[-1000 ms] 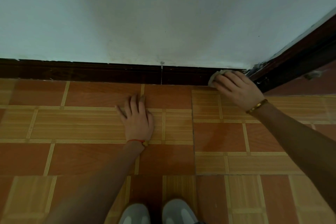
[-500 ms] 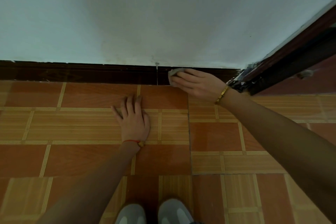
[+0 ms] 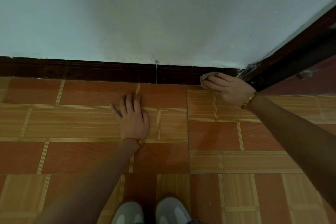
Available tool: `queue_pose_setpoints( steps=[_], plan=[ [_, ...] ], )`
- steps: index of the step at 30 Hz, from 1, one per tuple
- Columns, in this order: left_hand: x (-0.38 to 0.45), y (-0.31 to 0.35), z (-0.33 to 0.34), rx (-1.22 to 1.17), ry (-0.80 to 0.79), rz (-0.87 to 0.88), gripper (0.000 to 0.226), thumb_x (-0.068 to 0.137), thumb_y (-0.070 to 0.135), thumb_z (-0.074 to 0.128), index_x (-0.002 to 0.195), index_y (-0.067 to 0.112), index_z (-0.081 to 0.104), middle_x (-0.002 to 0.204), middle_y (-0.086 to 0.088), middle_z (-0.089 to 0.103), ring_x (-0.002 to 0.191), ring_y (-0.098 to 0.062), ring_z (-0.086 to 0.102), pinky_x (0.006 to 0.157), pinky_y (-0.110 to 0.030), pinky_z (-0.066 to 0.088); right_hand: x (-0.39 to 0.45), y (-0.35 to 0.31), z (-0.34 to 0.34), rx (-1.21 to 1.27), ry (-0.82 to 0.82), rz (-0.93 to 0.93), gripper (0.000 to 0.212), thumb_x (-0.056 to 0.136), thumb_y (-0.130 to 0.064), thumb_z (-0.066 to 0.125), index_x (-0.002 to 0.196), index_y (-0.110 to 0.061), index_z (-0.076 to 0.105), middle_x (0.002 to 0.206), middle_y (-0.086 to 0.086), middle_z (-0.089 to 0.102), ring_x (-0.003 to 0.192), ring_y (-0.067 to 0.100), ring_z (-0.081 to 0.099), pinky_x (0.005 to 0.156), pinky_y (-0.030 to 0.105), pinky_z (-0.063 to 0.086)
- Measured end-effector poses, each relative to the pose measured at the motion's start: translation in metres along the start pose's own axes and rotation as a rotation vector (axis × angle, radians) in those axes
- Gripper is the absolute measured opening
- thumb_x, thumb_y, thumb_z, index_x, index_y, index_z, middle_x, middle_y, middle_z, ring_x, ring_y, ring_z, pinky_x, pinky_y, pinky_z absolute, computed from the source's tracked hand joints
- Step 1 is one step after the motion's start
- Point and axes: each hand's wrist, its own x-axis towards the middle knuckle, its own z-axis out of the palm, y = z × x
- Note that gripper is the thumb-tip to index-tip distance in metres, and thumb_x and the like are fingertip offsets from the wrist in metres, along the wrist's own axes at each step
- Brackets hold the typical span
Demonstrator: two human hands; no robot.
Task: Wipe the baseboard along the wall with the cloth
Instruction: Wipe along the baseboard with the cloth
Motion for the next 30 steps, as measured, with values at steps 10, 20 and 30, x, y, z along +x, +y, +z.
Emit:
queue_pose_setpoints(
  steps=[10, 20, 30],
  plan=[
    [0.000, -0.001, 0.001, 0.008, 0.007, 0.007, 0.057, 0.092, 0.033, 0.033, 0.147, 0.016, 0.040, 0.152, -0.013, 0.039, 0.144, -0.036, 0.030, 0.117, -0.069, 0.006, 0.143, -0.042, -0.027, 0.136, 0.161, 0.009, 0.033, 0.095, -0.004, 0.041, 0.118, -0.004, 0.064, 0.128, 0.007, 0.060, 0.118, 0.021, 0.056, 0.105, 0.033, 0.040],
    [-0.001, -0.003, 0.000, -0.026, 0.025, 0.014, 0.056, 0.093, 0.033, 0.032, 0.145, 0.016, 0.043, 0.151, -0.013, 0.041, 0.144, -0.036, 0.030, 0.117, -0.069, 0.005, 0.049, -0.016, -0.017, 0.071, 0.030, 0.036, 0.038, 0.089, -0.006, 0.050, 0.125, -0.006, 0.061, 0.130, 0.011, 0.059, 0.122, 0.027, 0.053, 0.108, 0.040, 0.037],
    [-0.001, -0.003, 0.002, -0.025, 0.035, 0.019, 0.056, 0.092, 0.032, 0.033, 0.145, 0.015, 0.043, 0.150, -0.014, 0.042, 0.143, -0.036, 0.031, 0.117, -0.069, 0.006, -0.029, 0.012, -0.017, -0.044, 0.014, 0.158, 0.029, 0.096, -0.002, 0.046, 0.121, -0.006, 0.061, 0.127, 0.011, 0.056, 0.121, 0.029, 0.043, 0.108, 0.041, 0.034]
  ],
)
